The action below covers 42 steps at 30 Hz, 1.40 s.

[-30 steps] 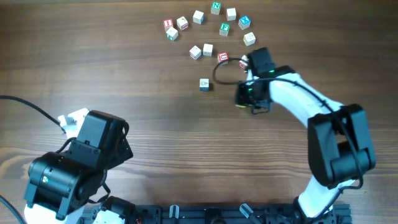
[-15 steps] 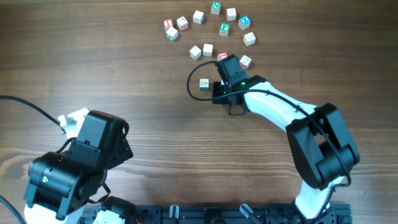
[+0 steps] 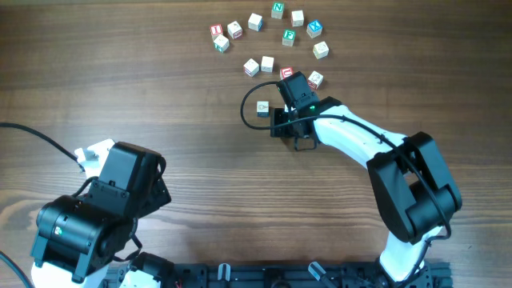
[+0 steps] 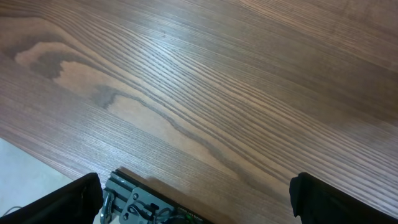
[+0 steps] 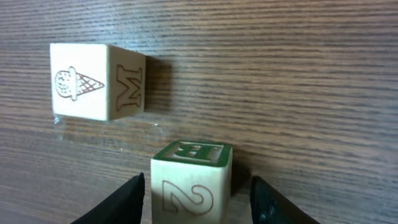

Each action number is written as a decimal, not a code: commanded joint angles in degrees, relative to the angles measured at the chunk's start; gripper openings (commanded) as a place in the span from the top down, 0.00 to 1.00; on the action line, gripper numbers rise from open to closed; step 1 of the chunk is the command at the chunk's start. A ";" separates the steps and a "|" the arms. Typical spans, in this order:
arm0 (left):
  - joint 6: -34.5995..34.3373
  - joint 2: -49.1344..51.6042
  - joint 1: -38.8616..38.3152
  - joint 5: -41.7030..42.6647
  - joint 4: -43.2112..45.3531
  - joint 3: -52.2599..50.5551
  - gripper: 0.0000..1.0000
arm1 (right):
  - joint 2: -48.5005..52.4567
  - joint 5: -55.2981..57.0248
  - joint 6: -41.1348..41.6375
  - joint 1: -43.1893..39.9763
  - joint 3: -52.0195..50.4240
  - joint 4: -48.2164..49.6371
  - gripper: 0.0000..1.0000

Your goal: Form a circle

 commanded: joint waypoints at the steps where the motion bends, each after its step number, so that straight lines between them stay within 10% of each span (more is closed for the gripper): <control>1: -0.94 -0.13 0.33 -0.04 0.00 -0.22 0.00 | -3.08 -0.48 0.81 0.28 -0.28 0.02 0.49; 5: -0.94 -0.13 0.33 -0.04 0.00 -0.22 0.00 | -4.00 -0.48 0.61 0.28 -0.22 0.11 0.48; 15: -0.94 -0.13 0.33 -0.04 0.00 -0.22 0.00 | -17.90 4.96 -5.22 0.22 1.77 4.94 0.11; 23: -0.94 -0.13 0.33 -0.04 0.00 -0.22 0.00 | -14.03 3.72 -12.59 0.00 1.75 6.78 0.36; 30: -0.94 -0.13 0.33 -0.04 0.00 -0.22 0.00 | -8.72 5.70 -12.37 -2.54 4.26 15.56 0.27; 42: -0.94 -0.13 0.33 -0.04 0.00 -0.22 0.00 | 14.80 5.99 -17.70 -13.00 37.13 4.24 0.20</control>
